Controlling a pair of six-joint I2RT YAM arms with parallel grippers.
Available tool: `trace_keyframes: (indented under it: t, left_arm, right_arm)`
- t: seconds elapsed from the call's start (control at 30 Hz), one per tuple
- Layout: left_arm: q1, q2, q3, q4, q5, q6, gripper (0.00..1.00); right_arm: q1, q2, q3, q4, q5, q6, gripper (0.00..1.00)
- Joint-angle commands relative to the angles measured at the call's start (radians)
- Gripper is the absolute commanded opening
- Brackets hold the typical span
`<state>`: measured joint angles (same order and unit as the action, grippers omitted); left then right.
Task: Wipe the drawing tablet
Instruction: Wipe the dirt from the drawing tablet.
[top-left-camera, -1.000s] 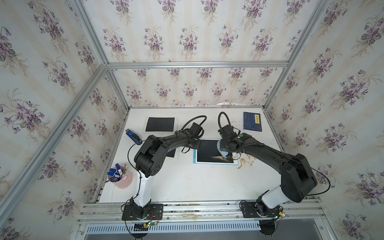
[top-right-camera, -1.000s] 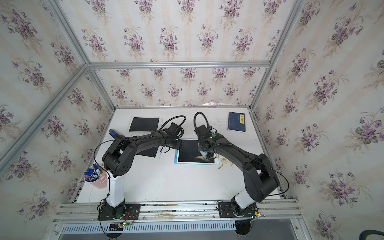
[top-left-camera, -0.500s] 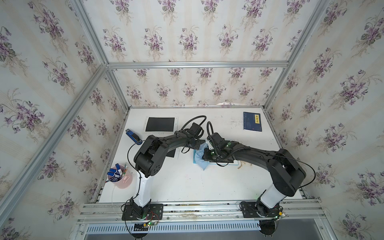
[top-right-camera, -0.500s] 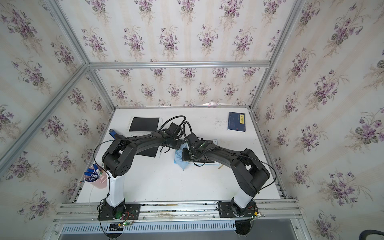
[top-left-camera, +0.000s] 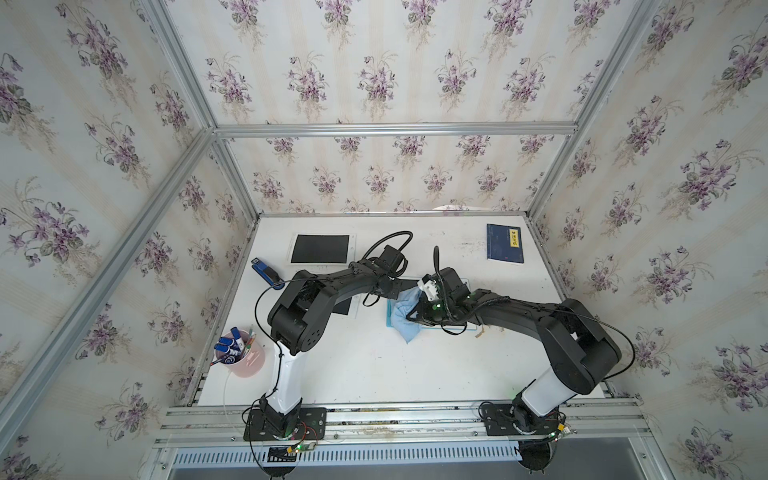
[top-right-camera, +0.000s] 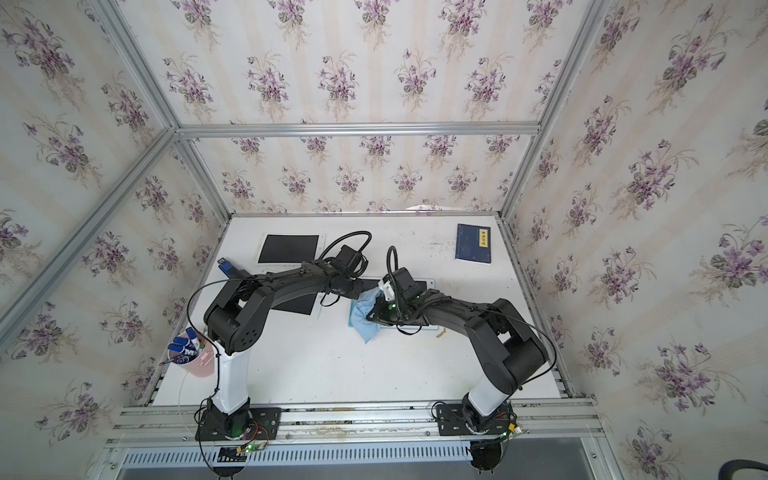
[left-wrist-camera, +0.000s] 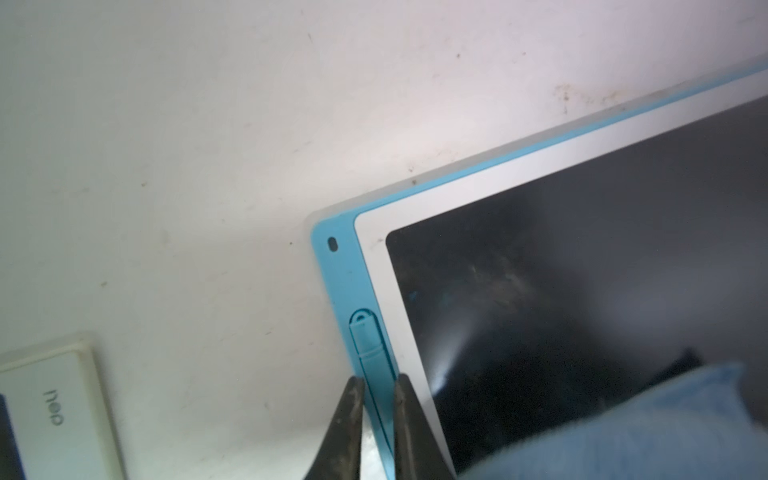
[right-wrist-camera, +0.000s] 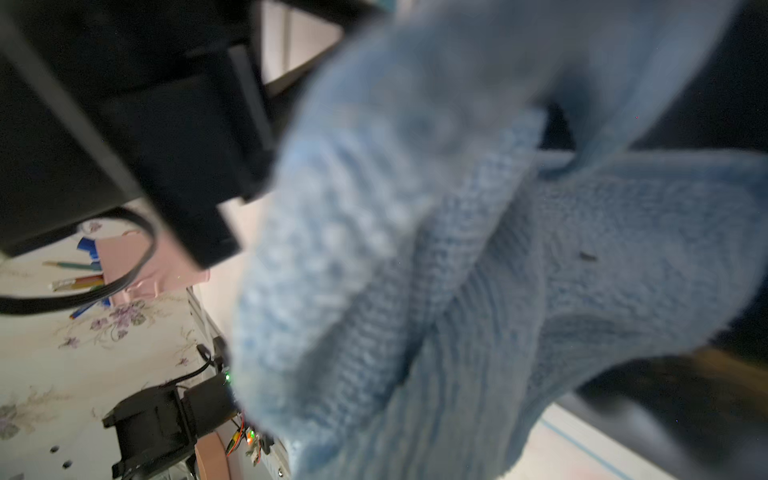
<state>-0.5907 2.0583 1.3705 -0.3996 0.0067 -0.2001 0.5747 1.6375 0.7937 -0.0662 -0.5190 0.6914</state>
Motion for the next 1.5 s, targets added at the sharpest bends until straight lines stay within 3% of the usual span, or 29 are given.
trace_keyframes:
  t: [0.0, 0.17, 0.33, 0.43, 0.63, 0.73, 0.9, 1.13, 1.33, 1.47]
  left_arm:
    - [0.002, 0.022, -0.014, -0.232, -0.014, 0.019, 0.16]
    - [0.002, 0.021, -0.011, -0.235, -0.016, 0.019, 0.16]
    - [0.002, 0.022, -0.007, -0.241, -0.019, 0.021, 0.16]
    - [0.003, 0.023, -0.007, -0.24, -0.02, 0.022, 0.16]
    - [0.005, 0.025, -0.004, -0.24, -0.017, 0.024, 0.16]
    - [0.007, 0.02, -0.005, -0.242, -0.019, 0.026, 0.16]
    - [0.011, 0.008, -0.014, -0.24, -0.019, 0.026, 0.16]
    - [0.012, 0.005, -0.017, -0.242, -0.02, 0.025, 0.16]
    - [0.014, 0.004, -0.01, -0.249, -0.027, 0.028, 0.16]
    - [0.014, 0.007, -0.004, -0.255, -0.028, 0.028, 0.16]
  right_arm:
    - [-0.092, 0.024, -0.044, -0.009, -0.052, 0.008, 0.0]
    - [-0.2, 0.037, -0.131, -0.007, -0.116, 0.001, 0.0]
    - [-0.305, 0.009, -0.195, -0.061, -0.103, -0.031, 0.0]
    - [-0.376, -0.029, -0.213, -0.15, -0.04, -0.065, 0.0]
    - [-0.482, -0.161, -0.179, -0.347, 0.204, -0.071, 0.0]
    - [-0.481, -0.239, -0.134, -0.405, 0.323, -0.058, 0.0]
    - [-0.477, -0.343, -0.034, -0.44, 0.373, -0.061, 0.0]
    - [-0.397, -0.319, 0.044, -0.386, 0.247, -0.057, 0.0]
    - [-0.261, -0.227, 0.025, -0.254, 0.078, -0.034, 0.0]
    - [-0.253, -0.179, -0.031, -0.208, 0.037, -0.019, 0.0]
